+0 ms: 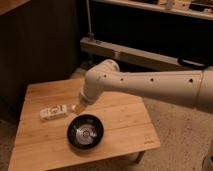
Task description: Place the bottle in the ceramic bowl
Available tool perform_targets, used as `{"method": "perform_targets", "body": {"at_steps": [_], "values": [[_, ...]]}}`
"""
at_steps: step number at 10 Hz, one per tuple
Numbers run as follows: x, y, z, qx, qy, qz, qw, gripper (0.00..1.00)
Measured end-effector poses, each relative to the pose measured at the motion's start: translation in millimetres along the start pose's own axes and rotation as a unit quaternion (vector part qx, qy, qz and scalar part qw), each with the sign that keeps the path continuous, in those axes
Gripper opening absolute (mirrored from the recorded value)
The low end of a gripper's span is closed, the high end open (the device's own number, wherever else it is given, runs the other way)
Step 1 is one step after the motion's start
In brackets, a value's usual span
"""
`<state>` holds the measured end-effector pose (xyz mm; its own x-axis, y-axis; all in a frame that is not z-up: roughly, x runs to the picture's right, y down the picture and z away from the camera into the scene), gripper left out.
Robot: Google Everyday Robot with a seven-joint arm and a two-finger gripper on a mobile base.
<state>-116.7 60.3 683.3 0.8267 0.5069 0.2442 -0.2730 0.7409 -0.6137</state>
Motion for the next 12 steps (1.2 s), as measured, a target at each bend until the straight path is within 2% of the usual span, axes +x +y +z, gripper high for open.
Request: {"method": "perform_targets", "body": {"at_steps": [1,2,3,5,6,7,8,9,11,12], "values": [[-2,-8,-3,-0.023,-0.036,-0.058,0.9974,0.65],[-5,-14,-8,-0.035,-0.073,-0.109,0.9907,0.65],[-5,-27,-17,-0.038,-0.118,-0.162,0.9789,0.65],[-5,-41,-30,-0.029,-0.173,-0.221,0.9595,0.65],[-2,-52,-41,-0.016,-0.205,-0.254,0.9451,0.65],[1,-59,-47,-0.009,-0.222,-0.271,0.9366,0.65],[-1,-60,-47,-0.014,-0.221,-0.279,0.9346,0.65],[-5,-61,-40,-0.029,-0.208,-0.282,0.9362,0.65],[-16,-71,-14,-0.081,-0.172,-0.285,0.9395,0.65],[-22,-78,-6,-0.096,-0.163,-0.285,0.9398,0.65]]}}
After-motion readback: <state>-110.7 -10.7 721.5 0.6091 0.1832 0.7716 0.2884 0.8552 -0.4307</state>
